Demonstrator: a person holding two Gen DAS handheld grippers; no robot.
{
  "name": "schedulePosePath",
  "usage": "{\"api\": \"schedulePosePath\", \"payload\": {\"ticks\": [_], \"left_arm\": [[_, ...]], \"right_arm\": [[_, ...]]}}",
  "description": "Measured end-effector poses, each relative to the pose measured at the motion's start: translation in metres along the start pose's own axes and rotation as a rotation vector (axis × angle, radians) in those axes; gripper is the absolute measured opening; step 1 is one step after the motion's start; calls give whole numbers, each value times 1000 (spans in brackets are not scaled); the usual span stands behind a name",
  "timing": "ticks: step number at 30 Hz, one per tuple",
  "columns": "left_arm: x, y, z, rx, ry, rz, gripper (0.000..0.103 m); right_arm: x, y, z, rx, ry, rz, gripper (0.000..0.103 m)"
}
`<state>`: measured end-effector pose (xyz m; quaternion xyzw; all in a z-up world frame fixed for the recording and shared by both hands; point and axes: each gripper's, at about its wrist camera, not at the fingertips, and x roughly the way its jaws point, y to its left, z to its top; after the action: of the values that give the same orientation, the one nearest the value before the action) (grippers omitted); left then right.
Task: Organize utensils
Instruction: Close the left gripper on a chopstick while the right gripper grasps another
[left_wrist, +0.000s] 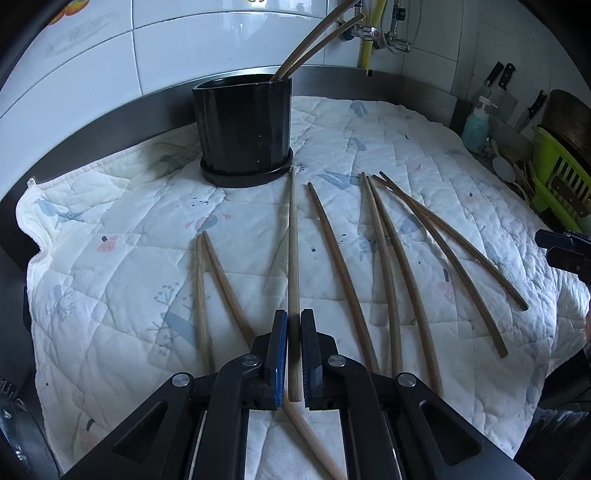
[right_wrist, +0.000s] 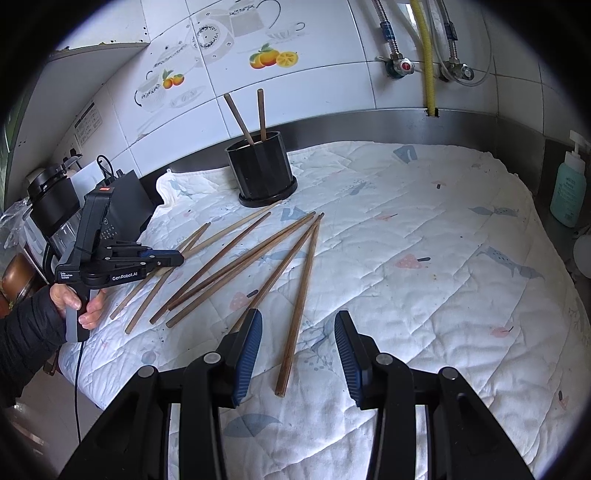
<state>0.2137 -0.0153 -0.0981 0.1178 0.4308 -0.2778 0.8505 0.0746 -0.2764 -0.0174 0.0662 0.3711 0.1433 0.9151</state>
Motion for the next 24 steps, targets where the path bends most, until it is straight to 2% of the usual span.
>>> {"api": "schedulePosePath", "payload": {"ticks": [6,10,12,13,14,18,24], "left_arm": [[7,-3,-7,-40,25,3,8],[5,-4,-12,-50,9,4,11],[5,-5,-14,-47,6,6,25],[4,-6,-14,-45,0,14,39],[4,-7,-14,-41,-8,22,43],[9,-10,-13,-20,-15,29,42],[14,-7,-11,-44,-38,22,22]], "right_arm": [[1,-1,-5,2,8,-5,45],[5,0,-9,-22,18,-25,45],[6,1,-11,-34,24,-28,45],[8,2,-12,-37,27,-28,45],[9,2,-13,-39,31,-26,45],[14,3,-15,-33,40,-19,45],[17,3,-18,-37,43,-22,45]]}}
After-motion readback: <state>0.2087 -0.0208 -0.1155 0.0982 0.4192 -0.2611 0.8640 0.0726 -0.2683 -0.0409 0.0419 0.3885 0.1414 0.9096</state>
